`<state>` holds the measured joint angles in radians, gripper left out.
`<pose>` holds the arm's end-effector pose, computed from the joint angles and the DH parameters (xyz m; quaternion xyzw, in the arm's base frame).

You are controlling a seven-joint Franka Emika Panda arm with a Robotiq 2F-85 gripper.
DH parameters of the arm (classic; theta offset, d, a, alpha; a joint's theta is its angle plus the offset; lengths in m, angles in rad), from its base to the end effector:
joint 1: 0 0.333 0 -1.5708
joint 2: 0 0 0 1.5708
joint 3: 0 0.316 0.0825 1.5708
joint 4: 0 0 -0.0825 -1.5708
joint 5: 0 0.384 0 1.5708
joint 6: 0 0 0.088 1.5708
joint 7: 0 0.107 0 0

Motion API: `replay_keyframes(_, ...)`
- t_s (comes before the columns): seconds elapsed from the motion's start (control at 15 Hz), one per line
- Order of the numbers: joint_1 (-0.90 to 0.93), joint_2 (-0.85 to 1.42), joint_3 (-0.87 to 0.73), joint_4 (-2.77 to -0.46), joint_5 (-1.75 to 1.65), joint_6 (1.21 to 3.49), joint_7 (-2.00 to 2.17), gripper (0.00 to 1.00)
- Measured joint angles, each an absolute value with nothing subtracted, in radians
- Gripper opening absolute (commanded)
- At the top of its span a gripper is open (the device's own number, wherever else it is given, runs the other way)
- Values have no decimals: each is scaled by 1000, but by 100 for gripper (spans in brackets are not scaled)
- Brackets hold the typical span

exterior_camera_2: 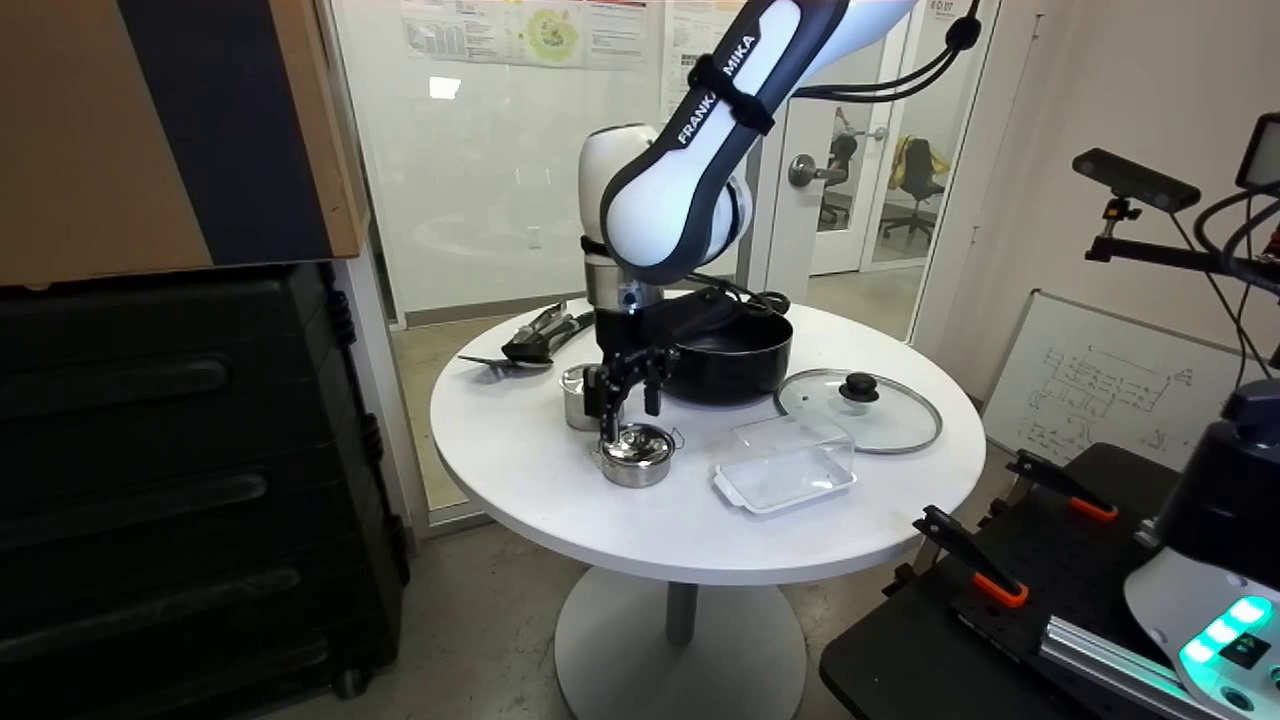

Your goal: Put the silver lid on the small pot, take the glass lid off the large pot, then put the silver lid from the smallest pot on the table

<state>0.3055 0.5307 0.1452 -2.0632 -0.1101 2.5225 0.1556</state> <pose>0.5236 0.2552 0.1691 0.9825 0.1836 -0.0321 0.0032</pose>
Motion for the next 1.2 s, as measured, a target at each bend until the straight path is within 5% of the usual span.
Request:
replay_keyframes(0.4, 306, 557, 142, -2037, -110, 2506, 156, 82)
replay_keyframes(0.6, 309, 561, 142, -2032, -110, 2500, 156, 65)
replay_keyframes(0.67, 311, 562, 142, -2030, -110, 2496, 156, 50)
replay_keyframes(1.07, 314, 561, 142, -2021, -110, 2486, 156, 4)
replay_keyframes(1.2, 314, 561, 142, -2016, -110, 2481, 156, 4)
